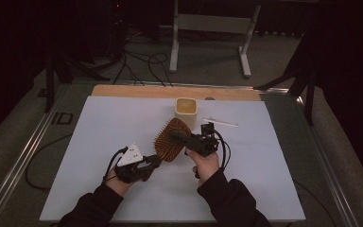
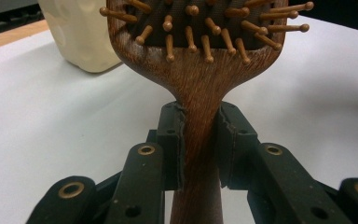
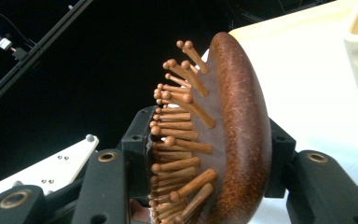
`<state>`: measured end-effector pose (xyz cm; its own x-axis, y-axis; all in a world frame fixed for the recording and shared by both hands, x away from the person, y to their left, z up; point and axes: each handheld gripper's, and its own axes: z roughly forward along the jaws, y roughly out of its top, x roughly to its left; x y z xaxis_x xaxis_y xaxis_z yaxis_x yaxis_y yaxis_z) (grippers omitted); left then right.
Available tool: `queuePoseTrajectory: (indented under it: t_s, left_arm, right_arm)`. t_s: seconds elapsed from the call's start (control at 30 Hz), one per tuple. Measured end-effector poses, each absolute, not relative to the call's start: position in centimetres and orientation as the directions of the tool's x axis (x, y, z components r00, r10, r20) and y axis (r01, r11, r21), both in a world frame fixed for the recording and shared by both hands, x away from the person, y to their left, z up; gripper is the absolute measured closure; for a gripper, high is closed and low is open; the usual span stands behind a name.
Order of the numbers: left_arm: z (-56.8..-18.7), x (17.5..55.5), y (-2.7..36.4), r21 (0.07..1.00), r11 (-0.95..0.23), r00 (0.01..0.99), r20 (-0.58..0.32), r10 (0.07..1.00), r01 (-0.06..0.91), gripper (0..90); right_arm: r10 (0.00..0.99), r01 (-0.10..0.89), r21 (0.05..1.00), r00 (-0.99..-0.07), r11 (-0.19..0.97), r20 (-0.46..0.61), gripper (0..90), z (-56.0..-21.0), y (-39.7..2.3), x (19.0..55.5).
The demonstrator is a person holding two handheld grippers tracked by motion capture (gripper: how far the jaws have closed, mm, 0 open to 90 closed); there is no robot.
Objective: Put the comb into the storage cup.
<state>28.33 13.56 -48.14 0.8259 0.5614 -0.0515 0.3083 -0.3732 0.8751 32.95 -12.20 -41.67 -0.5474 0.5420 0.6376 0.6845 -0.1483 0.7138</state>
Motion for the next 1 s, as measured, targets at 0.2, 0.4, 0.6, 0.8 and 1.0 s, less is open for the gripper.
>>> queuePoseTrajectory:
  t_s: [0.2,0.4,0.6,0.8,1.0]
  left_arm:
    - [-47.9,28.4,13.5,0.878,-0.357,0.824,-0.071,0.561,0.319,73.7]
    - [-47.9,28.7,13.7,0.874,-0.332,0.814,-0.113,0.569,0.354,66.6]
    - [-47.8,29.0,14.2,0.859,-0.328,0.812,-0.157,0.563,0.393,51.8]
    - [-47.9,29.1,14.6,0.854,-0.328,0.807,-0.162,0.567,0.403,46.0]
    - [-48.1,29.1,14.7,0.846,-0.353,0.811,-0.145,0.567,0.399,37.3]
  right_arm:
    - [0.552,0.656,0.745,-0.578,-0.124,0.601,51.2,-41.0,-11.9,32.7]
    - [0.549,0.63,0.768,-0.604,-0.114,0.577,51.8,-40.6,-11.8,32.8]
    - [0.572,0.587,0.802,-0.621,-0.115,0.536,51.7,-38.9,-12.6,33.0]
    - [0.587,0.56,0.821,-0.628,-0.116,0.511,51.6,-37.8,-13.7,33.3]
    - [0.603,0.533,0.838,-0.633,-0.114,0.485,51.6,-36.9,-14.5,33.5]
